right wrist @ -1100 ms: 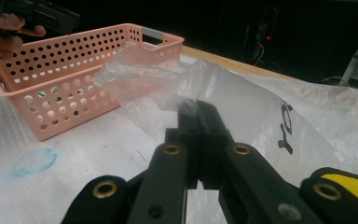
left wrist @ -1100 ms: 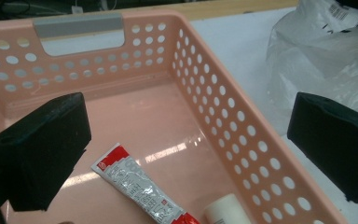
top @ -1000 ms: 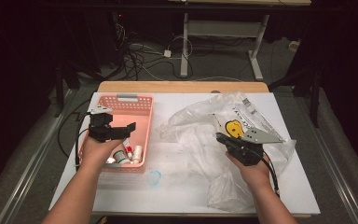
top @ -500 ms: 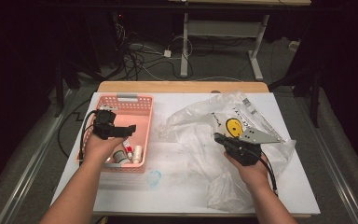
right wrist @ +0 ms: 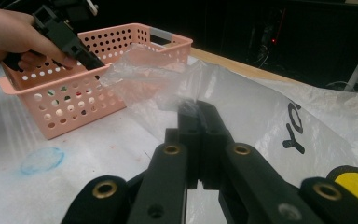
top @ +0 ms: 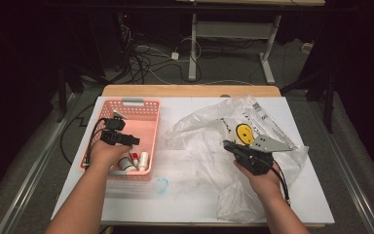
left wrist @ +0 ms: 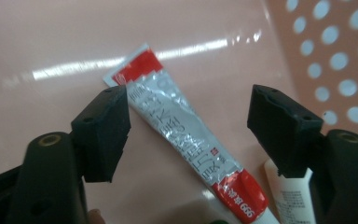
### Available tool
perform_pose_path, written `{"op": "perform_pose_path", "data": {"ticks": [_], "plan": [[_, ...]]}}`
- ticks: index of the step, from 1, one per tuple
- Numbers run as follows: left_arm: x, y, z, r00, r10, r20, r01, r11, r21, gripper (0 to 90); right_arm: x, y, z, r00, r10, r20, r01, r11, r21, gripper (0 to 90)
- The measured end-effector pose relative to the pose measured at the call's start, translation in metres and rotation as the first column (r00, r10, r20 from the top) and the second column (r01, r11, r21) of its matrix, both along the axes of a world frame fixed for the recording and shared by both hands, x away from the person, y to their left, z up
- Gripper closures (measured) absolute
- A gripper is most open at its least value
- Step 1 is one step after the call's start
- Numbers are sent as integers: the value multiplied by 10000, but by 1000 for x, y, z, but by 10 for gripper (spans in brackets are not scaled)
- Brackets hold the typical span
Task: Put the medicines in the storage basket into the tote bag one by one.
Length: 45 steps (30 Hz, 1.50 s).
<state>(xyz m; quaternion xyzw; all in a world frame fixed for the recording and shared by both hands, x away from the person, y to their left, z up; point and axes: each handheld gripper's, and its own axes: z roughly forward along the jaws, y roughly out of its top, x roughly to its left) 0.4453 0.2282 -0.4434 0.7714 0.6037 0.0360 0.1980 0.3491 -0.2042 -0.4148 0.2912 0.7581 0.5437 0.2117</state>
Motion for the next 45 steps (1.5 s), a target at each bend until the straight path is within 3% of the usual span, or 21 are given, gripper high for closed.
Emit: {"op": "perform_pose_path", "data": {"ticks": [4,7,17,32,35,37,45], "plan": [[4,-2,-7,9963,335,-791,-315,9992,263,347,0,-3,2,10000,-74,51,73,9999,106,900],[5,-4,-6,9946,411,-957,-396,9991,182,432,0,-6,3,9999,-125,60,124,9998,180,900],[10,-20,-6,9981,56,-609,-24,9986,537,623,0,-5,2,9999,-100,37,99,9998,153,900],[21,-28,-9,9991,-413,105,406,9973,615,635,1,-4,0,9999,-106,-1,106,9999,103,900],[20,-28,-9,9994,-340,55,336,9971,679,511,1,-4,1,9999,-126,0,126,9998,129,900],[18,-29,-9,9984,-568,35,561,9931,1026,510,1,-5,1,9999,-135,23,134,9998,147,900],[14,-28,-8,9952,-965,-159,978,9873,1249,589,0,-6,2,9999,-147,8,147,9997,182,900]]}}
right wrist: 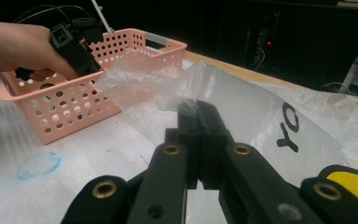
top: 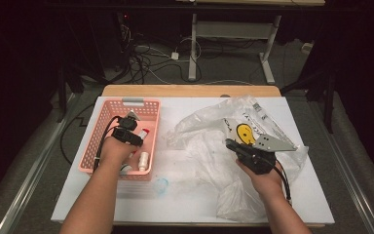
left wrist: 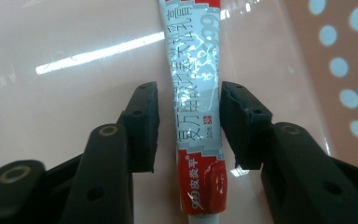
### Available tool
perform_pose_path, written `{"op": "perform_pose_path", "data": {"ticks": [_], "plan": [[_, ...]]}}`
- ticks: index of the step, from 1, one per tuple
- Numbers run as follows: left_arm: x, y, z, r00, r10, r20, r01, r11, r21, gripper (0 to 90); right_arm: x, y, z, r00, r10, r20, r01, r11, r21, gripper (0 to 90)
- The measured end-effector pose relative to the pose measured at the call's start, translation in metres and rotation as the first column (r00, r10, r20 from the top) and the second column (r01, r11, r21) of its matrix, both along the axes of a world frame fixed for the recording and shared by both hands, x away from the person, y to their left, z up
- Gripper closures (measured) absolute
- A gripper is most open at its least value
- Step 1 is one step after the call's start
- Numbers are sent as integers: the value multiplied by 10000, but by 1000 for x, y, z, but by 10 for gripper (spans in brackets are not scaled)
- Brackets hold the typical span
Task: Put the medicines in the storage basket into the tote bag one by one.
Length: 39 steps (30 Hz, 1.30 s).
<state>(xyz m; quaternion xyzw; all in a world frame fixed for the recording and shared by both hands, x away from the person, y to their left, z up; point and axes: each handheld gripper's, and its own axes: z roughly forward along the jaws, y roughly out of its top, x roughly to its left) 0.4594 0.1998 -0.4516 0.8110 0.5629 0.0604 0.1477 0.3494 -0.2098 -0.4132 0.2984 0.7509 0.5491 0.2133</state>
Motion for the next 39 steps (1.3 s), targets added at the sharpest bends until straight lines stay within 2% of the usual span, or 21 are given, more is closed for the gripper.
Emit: {"op": "perform_pose_path", "data": {"ticks": [3,10,15,17,20,25,31,35,39], "plan": [[-1,-1,0,10000,-46,-4,46,10000,86,662,0,0,0,10000,2,-8,-2,10000,9,900],[-1,-1,2,10000,2,-28,-2,10000,4,676,-1,0,1,10000,38,3,-38,10000,58,900],[-3,-1,4,9999,-9,155,7,9998,182,677,-1,-1,2,10000,27,12,-27,9999,131,900],[-4,0,6,9999,18,154,-20,9999,112,677,-1,-2,2,10000,-7,1,7,9999,169,900],[-6,1,9,9995,5,330,-4,10000,-13,677,-1,-2,2,10000,2,42,-3,9998,180,900],[-12,3,17,9962,-79,863,106,9995,-307,677,-1,-2,3,9999,33,96,-35,9998,176,900],[-23,3,24,9874,-224,1566,364,9955,-871,677,-1,-2,3,9999,47,105,-49,9998,176,900],[-33,3,28,9758,-215,2176,466,9927,-1110,677,-1,-2,3,9999,59,131,-61,9998,169,900],[-40,3,32,9640,-298,2642,611,9919,-1111,677,-1,-2,3,9999,51,104,-53,9998,177,900]]}}
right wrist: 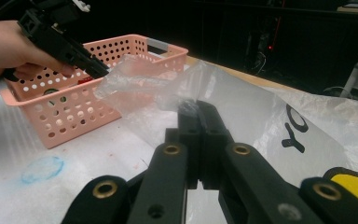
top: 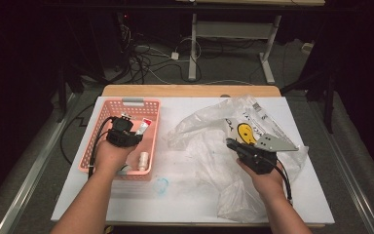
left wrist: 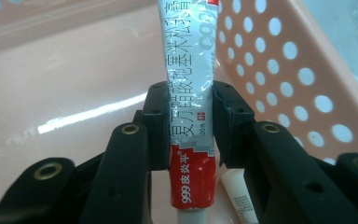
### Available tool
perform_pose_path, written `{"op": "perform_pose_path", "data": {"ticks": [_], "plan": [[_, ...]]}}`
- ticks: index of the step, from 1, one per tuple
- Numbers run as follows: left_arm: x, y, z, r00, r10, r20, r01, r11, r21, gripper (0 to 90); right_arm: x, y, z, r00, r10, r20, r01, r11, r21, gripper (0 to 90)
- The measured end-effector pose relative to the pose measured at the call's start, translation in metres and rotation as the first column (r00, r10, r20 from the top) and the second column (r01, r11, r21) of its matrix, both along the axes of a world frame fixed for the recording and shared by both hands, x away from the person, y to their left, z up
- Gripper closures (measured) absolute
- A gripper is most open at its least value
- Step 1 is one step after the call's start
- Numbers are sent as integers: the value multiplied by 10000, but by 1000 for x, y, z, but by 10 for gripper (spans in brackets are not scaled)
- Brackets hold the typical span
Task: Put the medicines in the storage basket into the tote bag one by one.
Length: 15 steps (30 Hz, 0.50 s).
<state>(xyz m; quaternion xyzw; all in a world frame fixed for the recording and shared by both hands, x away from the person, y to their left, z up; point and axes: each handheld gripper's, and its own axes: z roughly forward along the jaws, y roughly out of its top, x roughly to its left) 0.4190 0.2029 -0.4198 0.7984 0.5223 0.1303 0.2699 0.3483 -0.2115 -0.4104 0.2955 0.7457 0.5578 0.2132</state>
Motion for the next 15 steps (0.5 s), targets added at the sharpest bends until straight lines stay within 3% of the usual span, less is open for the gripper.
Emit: {"op": "perform_pose_path", "data": {"ticks": [5,15], "plan": [[-10,2,9,9980,-40,634,62,9993,-356,677,-1,0,0,10000,-11,-29,12,10000,29,900],[-40,10,22,9852,-66,1715,222,9957,-897,677,-1,0,0,10000,20,8,-20,10000,-4,900]]}}
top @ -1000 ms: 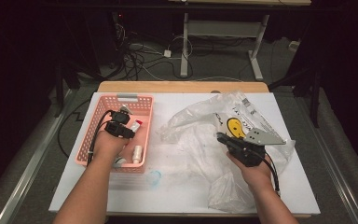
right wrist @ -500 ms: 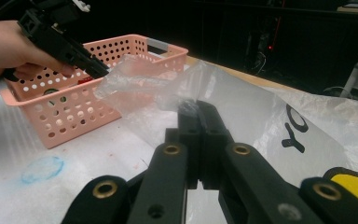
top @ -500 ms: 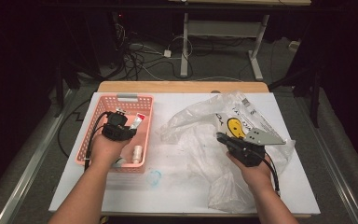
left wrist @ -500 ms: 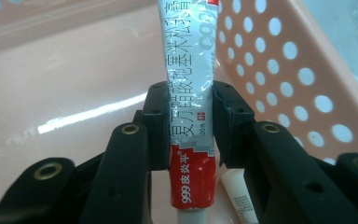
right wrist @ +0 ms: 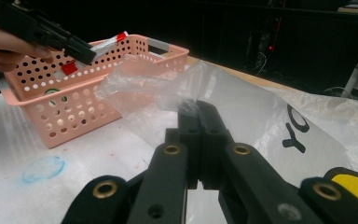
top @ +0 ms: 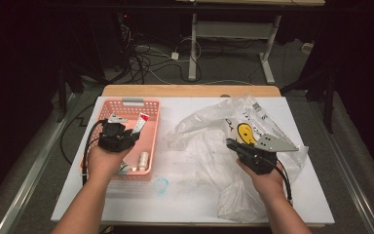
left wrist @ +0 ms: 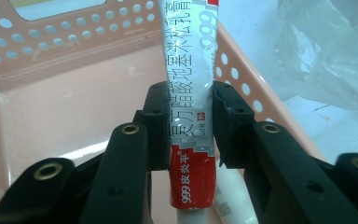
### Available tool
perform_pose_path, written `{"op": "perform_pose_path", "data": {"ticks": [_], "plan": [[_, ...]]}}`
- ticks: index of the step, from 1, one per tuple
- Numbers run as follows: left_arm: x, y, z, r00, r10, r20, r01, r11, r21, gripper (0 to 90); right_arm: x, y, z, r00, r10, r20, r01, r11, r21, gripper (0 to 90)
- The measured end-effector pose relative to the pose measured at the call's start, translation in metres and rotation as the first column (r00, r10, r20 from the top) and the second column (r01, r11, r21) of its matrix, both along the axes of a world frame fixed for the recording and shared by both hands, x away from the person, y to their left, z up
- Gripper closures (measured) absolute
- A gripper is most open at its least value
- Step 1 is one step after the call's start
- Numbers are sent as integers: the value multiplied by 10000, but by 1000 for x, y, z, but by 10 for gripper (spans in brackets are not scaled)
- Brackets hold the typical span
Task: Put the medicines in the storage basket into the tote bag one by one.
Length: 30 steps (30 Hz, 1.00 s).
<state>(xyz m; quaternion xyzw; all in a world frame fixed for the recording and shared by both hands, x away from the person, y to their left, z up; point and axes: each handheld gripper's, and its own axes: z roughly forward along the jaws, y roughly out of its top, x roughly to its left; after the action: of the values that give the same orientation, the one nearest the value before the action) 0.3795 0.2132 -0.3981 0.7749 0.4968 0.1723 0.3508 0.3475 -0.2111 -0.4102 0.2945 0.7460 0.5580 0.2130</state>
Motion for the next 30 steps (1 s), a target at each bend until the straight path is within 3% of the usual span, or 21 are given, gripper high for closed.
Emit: {"op": "perform_pose_path", "data": {"ticks": [8,17,19,23,30], "plan": [[-22,5,-5,9988,33,479,-7,9985,-538,677,0,0,0,10000,28,21,-28,10000,-40,900],[-44,11,-18,9960,69,893,67,9885,-1513,677,-1,1,0,10000,76,47,-75,9999,-82,900],[-47,13,-16,9953,31,966,108,9895,-1438,677,-1,2,0,9999,86,63,-85,9999,-81,900],[-51,17,-15,9937,92,1119,104,9849,-1728,677,-2,3,1,10000,73,67,-73,9999,-91,900],[-60,6,-4,9886,-256,1481,497,9856,-1616,678,-1,3,1,9999,104,76,-103,9999,-104,900]]}}
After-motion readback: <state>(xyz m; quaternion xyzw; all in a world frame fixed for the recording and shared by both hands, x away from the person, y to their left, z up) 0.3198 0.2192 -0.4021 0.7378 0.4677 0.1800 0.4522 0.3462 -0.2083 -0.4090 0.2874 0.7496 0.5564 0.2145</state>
